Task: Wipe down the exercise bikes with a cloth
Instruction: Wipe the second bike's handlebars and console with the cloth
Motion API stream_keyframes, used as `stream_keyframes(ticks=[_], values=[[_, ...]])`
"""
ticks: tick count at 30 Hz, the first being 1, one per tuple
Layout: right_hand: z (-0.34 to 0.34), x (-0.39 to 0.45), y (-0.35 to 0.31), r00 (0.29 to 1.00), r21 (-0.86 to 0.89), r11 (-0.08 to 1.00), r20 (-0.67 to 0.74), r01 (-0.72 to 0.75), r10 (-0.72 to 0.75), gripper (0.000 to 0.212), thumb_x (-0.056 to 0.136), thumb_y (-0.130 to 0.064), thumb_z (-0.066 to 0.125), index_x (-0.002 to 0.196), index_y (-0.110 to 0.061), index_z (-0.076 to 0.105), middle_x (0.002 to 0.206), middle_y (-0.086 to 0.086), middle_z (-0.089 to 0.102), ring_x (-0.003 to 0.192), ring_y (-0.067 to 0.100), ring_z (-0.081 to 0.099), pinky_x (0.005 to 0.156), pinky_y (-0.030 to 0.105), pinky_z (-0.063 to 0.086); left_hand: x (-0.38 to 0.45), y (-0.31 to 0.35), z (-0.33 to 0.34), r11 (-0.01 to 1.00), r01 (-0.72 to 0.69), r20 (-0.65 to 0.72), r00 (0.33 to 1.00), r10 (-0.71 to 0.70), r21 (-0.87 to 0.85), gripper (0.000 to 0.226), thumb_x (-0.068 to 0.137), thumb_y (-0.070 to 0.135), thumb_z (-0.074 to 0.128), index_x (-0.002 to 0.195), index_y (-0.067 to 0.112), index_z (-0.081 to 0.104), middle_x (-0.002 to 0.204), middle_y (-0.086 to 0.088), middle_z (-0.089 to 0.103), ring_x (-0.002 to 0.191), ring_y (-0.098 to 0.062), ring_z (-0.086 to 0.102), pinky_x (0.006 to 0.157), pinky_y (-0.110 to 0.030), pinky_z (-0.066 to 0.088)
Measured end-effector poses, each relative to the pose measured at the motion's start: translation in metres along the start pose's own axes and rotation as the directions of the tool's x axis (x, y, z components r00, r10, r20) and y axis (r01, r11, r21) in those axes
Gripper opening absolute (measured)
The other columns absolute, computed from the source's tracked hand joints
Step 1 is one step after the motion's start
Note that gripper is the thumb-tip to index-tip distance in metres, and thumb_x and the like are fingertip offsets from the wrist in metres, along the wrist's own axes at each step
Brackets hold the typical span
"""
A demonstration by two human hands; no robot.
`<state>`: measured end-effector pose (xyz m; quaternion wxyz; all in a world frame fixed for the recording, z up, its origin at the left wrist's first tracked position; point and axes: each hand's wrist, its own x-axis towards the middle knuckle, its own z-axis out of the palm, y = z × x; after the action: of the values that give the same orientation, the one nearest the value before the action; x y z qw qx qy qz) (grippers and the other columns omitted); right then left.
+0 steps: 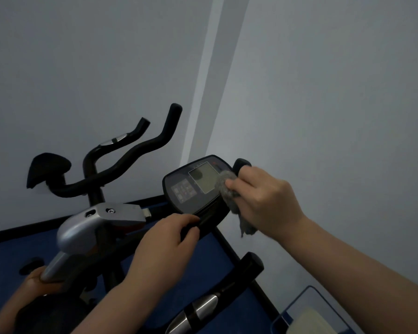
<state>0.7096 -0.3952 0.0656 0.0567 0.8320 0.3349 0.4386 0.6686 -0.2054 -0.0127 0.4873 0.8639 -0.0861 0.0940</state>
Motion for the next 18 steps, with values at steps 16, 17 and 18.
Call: stream_keyframes(ticks=[16,17,18], values=[[-0.02,0.002,0.01,0.106,0.838,0.024,0.04,-0.545,0.994,0.01,0.086,-0.027,0.069,0.093,-0.02,0.07,0.099,0.008,0.067,0.092,0.023,0.065,0.083,0.044,0.056,0.009,0.0,-0.001,0.998,0.06,0.089,0.994,-0.057,-0.031,0.024,0.092,0.025,0.053,0.104,0.04,0.067,0.097,0.022,0.068,0.093,0.007,0.061,0.077,-0.018,0.046],[-0.014,0.002,-0.002,0.04,0.873,-0.104,0.139,-0.476,0.989,0.009,0.088,-0.025,0.066,0.095,-0.02,0.07,0.1,0.008,0.068,0.094,0.024,0.066,0.083,0.046,0.056,0.01,-0.001,-0.002,0.998,0.051,0.106,0.993,-0.048,-0.026,0.024,0.092,0.026,0.053,0.106,0.04,0.066,0.098,0.022,0.068,0.093,0.008,0.06,0.077,-0.017,0.045],[-0.008,0.003,-0.011,-0.006,0.882,-0.187,0.204,-0.433,0.979,0.009,0.09,-0.022,0.064,0.097,-0.02,0.069,0.1,0.007,0.069,0.094,0.024,0.067,0.084,0.047,0.057,0.01,-0.002,-0.004,0.999,0.042,0.121,0.992,-0.039,-0.024,0.025,0.092,0.026,0.053,0.107,0.04,0.066,0.099,0.022,0.068,0.094,0.008,0.06,0.076,-0.015,0.044]])
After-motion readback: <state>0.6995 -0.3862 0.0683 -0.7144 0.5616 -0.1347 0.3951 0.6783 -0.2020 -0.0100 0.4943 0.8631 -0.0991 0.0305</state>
